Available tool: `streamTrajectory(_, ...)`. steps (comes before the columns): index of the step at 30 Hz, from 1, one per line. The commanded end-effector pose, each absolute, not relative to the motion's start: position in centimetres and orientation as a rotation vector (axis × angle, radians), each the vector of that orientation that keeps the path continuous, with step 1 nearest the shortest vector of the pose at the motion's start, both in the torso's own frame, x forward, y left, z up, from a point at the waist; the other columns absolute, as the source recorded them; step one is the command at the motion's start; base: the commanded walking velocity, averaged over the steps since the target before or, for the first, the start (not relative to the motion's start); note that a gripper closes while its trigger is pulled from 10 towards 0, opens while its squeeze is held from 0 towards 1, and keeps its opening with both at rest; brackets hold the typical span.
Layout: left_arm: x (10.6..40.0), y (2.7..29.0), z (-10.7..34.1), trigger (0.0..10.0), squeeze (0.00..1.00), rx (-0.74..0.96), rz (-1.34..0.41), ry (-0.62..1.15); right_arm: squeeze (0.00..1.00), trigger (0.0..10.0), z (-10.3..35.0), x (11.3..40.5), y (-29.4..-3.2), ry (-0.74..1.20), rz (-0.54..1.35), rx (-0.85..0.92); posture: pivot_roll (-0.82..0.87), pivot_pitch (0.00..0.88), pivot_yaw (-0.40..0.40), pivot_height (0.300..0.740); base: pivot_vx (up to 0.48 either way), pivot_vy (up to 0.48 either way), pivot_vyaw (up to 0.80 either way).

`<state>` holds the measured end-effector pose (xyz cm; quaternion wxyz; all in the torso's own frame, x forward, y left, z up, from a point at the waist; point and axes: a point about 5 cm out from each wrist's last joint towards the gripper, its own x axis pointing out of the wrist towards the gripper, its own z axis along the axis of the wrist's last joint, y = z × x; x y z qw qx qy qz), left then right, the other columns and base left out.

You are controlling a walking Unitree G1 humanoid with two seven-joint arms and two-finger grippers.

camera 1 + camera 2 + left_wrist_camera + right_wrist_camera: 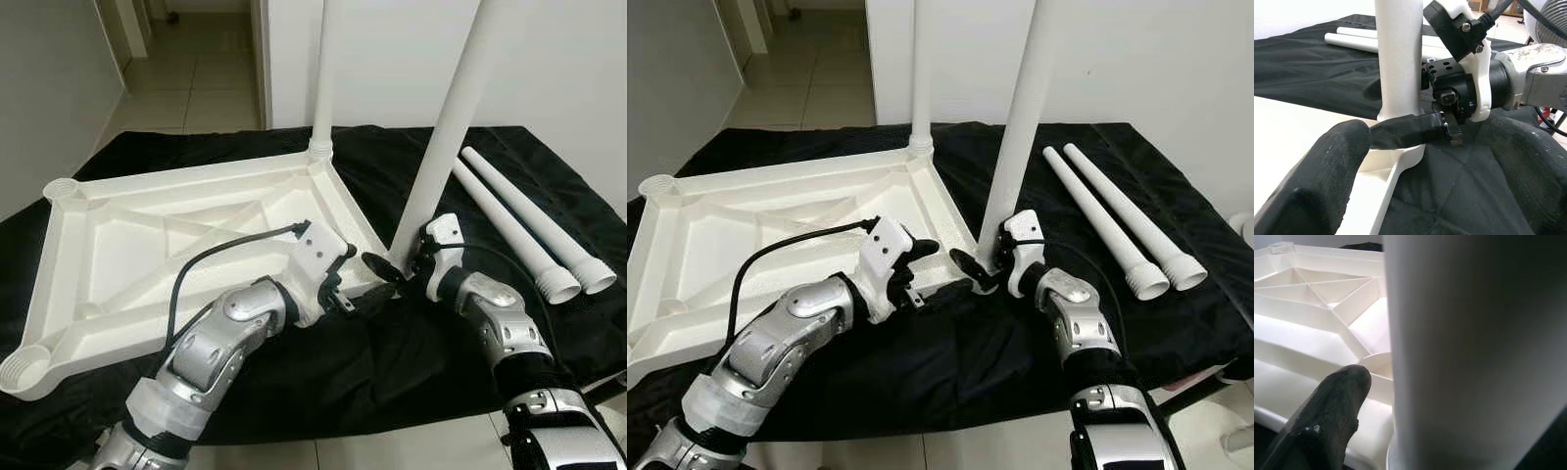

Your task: Building children table

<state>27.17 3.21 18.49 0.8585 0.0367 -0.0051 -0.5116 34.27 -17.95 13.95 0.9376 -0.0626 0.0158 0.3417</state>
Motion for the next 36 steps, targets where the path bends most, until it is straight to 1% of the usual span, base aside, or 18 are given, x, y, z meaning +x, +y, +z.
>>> streamTrajectory(1,27.1,3.0,18.1,10.0,0.00,0.098,-1.131,0.009,0.00,4.8,14.3,34.5,-17.9,0.018,0.717,-0.144,-0.05,0.000,-0.018,0.740,0.000,0.000,0.00)
streamTrajectory(2,27.2,3.1,17.9,10.0,0.00,0.103,-1.121,0.012,0.00,1.2,14.2,34.6,-17.9,0.017,0.724,-0.140,-0.05,0.000,-0.023,0.740,0.000,0.000,0.00)
streamTrajectory(3,27.3,3.1,17.9,10.0,0.00,0.101,-1.119,0.013,0.00,0.0,14.1,34.6,-17.8,0.017,0.727,-0.138,-0.05,0.000,-0.023,0.740,0.000,0.000,0.00)
streamTrajectory(17,27.4,2.6,17.5,10.0,0.00,0.104,-1.092,0.009,0.00,0.0,13.5,34.4,-17.7,0.022,0.736,-0.122,-0.05,0.000,-0.022,0.740,0.000,0.000,0.00)
streamTrajectory(18,27.4,2.7,17.4,10.0,0.00,0.110,-1.089,0.009,0.00,10.0,13.3,34.2,-17.7,0.018,0.716,-0.111,-0.05,0.000,-0.020,0.740,0.000,0.000,0.00)
streamTrajectory(22,28.0,2.9,17.5,10.0,0.00,0.125,-1.044,-0.009,0.00,10.0,13.0,33.9,-17.5,0.018,0.619,-0.060,-0.04,0.000,-0.017,0.740,0.000,0.000,0.00)
streamTrajectory(23,28.0,2.9,17.5,10.0,0.00,0.125,-1.044,-0.009,0.00,10.0,13.0,33.9,-17.5,0.018,0.619,-0.060,-0.04,0.000,-0.017,0.740,0.000,0.000,0.00)
streamTrajectory(25,28.4,3.0,17.6,10.0,0.00,0.086,-1.012,-0.004,0.00,10.0,13.0,33.9,-17.4,0.002,0.521,-0.014,-0.03,0.000,-0.024,0.740,0.000,0.000,0.00)
streamTrajectory(27,28.4,3.0,17.6,10.0,0.00,0.086,-1.012,-0.004,0.00,10.0,13.0,33.9,-17.4,0.002,0.521,-0.014,-0.03,0.000,-0.024,0.740,0.000,0.000,0.00)
streamTrajectory(31,29.0,3.7,17.3,10.0,0.00,0.032,-0.963,0.021,0.00,10.0,12.6,33.3,-16.5,0.001,0.391,0.030,-0.03,0.000,-0.023,0.740,0.000,0.000,0.00)
streamTrajectory(36,29.4,4.0,17.2,10.0,0.00,0.027,-0.927,0.025,0.00,10.0,12.0,32.6,-15.2,0.040,0.254,0.082,-0.04,0.000,-0.019,0.740,0.000,0.000,0.00)
